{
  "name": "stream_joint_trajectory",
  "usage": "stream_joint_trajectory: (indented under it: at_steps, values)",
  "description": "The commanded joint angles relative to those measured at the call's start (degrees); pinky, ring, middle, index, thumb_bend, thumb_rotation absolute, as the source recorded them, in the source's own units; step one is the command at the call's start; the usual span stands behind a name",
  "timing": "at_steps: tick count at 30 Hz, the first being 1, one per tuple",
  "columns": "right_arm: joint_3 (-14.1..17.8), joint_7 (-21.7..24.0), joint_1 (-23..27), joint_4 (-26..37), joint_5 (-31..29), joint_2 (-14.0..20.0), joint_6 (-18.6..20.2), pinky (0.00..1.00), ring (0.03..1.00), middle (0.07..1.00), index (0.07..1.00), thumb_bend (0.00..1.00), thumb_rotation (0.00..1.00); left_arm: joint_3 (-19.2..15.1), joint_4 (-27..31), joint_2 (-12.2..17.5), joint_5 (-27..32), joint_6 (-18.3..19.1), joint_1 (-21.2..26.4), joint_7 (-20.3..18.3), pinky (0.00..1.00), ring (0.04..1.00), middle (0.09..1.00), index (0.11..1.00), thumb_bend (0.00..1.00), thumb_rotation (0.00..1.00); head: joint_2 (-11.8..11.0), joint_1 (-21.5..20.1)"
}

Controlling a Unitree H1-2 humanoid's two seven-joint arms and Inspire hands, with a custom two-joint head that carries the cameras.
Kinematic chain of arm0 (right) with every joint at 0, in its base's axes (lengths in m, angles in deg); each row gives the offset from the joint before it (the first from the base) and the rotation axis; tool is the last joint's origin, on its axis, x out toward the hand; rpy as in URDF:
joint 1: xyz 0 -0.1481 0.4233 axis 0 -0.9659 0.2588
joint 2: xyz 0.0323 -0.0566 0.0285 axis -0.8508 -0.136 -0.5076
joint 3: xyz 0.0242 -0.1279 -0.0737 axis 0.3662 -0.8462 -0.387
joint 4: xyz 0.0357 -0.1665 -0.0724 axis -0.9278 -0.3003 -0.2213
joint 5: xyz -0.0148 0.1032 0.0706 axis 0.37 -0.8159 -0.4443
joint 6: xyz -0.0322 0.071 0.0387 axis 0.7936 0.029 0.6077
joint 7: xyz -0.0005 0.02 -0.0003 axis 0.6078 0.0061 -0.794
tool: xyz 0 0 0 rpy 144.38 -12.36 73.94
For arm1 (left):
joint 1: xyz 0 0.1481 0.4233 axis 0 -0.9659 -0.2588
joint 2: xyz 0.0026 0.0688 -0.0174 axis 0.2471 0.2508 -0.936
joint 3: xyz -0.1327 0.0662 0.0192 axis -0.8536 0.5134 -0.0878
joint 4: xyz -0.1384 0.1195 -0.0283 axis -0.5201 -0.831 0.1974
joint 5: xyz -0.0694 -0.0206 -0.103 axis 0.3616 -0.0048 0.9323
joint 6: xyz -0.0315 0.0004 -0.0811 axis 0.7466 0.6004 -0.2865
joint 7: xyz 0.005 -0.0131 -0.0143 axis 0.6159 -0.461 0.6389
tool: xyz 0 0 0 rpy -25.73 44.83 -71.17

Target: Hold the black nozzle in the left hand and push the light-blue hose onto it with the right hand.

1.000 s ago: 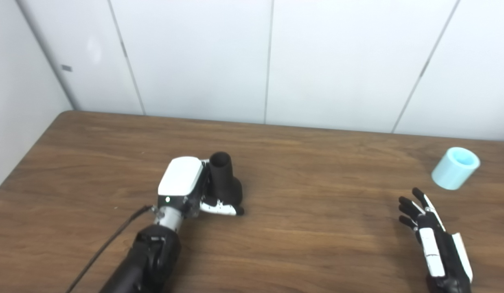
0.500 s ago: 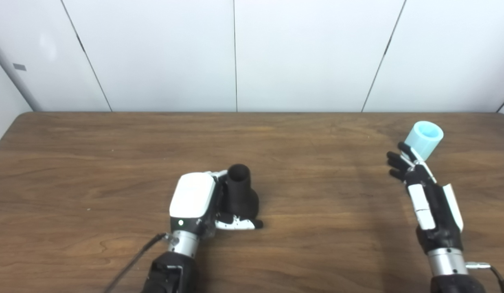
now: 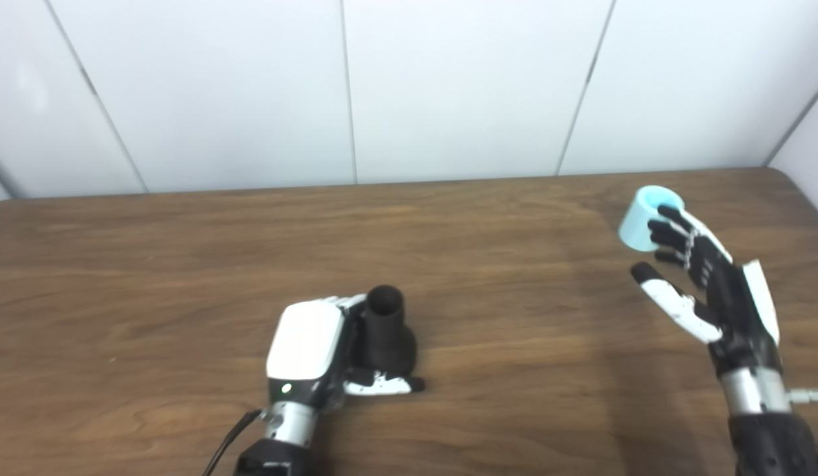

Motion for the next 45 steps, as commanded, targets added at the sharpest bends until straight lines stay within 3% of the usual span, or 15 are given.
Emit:
stream_joint_trajectory:
  at_steps: [1,3,5,10,14,16,21,26,33,34,35,36,38,41,45]
  values:
    - [0.56,-1.19,3.20,2.23,3.89,2.64,-0.76,0.71,0.790,0.797,0.811,0.63,0.35,0.81,-1.08,0.45,0.55,-1.64,-1.30,-1.46,0.55,0.548,0.455,0.505,0.52,0.00,-0.28,-2.83]
    - [0.61,-0.63,5.13,1.79,6.96,4.92,0.23,0.73,0.797,0.806,0.815,0.70,0.26,0.48,-1.47,0.74,0.96,-2.16,-1.40,-1.14,0.53,0.549,0.455,0.505,0.52,0.00,-0.64,-5.09]
    - [0.28,0.66,6.68,1.40,9.79,7.24,1.73,0.77,0.809,0.822,0.824,0.74,0.24,0.05,-1.83,1.02,1.31,-2.63,-1.38,-1.07,0.55,0.552,0.461,0.502,0.52,0.00,-0.76,-6.80]
    - [-3.19,8.32,12.18,0.21,19.73,16.36,8.85,0.80,0.870,0.864,0.847,0.78,0.09,-1.42,-2.42,1.63,3.06,-3.85,-1.17,-1.62,0.54,0.553,0.456,0.506,0.52,0.00,-0.91,-10.54]
    - [-5.73,12.09,16.51,-4.36,23.82,21.11,11.97,0.79,0.897,0.865,0.844,0.83,0.07,-1.92,-2.19,2.11,3.25,-4.01,-1.09,-2.83,0.52,0.559,0.460,0.506,0.52,0.00,-1.17,-11.47]
    - [-7.48,13.91,18.74,-7.06,25.80,22.92,13.18,0.83,0.926,0.873,0.846,0.84,0.11,-2.11,-2.02,2.36,3.24,-4.25,-1.19,-2.80,0.51,0.558,0.462,0.506,0.52,0.00,-1.32,-12.27]
    - [-11.64,17.53,23.98,-14.81,27.81,26.39,13.87,0.87,0.954,0.891,0.858,0.93,0.06,-2.88,-1.20,3.06,4.02,-5.09,-1.60,-3.43,0.49,0.543,0.444,0.513,0.52,0.00,-1.61,-13.79]
    - [-16.35,22.30,29.98,-22.70,29.31,27.49,16.50,0.89,0.972,0.917,0.865,0.93,0.05,-3.50,-0.23,3.45,4.35,-5.32,-2.24,-4.80,0.49,0.544,0.441,0.514,0.52,0.00,-1.87,-14.90]
    - [-20.91,22.04,38.23,-36.98,29.08,26.70,16.66,0.79,0.900,0.875,0.826,0.93,0.02,-3.78,0.24,3.46,4.04,-5.38,-2.67,-5.91,0.50,0.556,0.442,0.515,0.52,0.00,-1.98,-15.20]
    - [-21.40,21.60,39.07,-38.46,28.89,26.54,16.27,0.74,0.862,0.861,0.821,0.92,0.01,-3.83,0.38,3.46,3.92,-5.19,-2.76,-6.09,0.50,0.555,0.444,0.514,0.52,0.00,-2.01,-15.35]
    - [-21.79,21.17,39.72,-39.63,28.72,26.44,15.90,0.60,0.742,0.782,0.818,0.92,0.01,-3.86,0.59,3.47,3.83,-4.99,-2.84,-6.36,0.50,0.557,0.444,0.513,0.52,0.00,-2.03,-15.15]
    - [-22.26,20.90,40.41,-40.79,28.64,26.34,15.67,0.53,0.688,0.747,0.816,0.92,0.01,-3.90,0.76,3.48,3.69,-4.76,-2.91,-6.67,0.50,0.557,0.445,0.512,0.52,0.00,-2.03,-15.15]
    - [-23.03,20.71,41.31,-42.18,28.60,26.26,15.53,0.47,0.635,0.714,0.819,0.91,0.01,-3.98,0.94,3.46,3.60,-4.67,-3.07,-6.96,0.50,0.556,0.452,0.508,0.52,0.00,-2.12,-14.95]
    - [-24.27,20.69,42.35,-43.43,28.84,26.09,15.66,0.60,0.753,0.814,0.821,0.90,0.02,-4.19,0.87,3.43,3.62,-5.03,-3.26,-7.04,0.50,0.566,0.464,0.504,0.52,0.00,-2.18,-14.95]
    - [-25.80,20.37,43.39,-45.08,28.91,25.93,15.36,0.61,0.768,0.820,0.808,0.89,0.03,-3.93,0.77,3.32,3.44,-5.32,-3.52,-7.15,0.51,0.569,0.453,0.513,0.52,0.00,-2.06,-14.77]
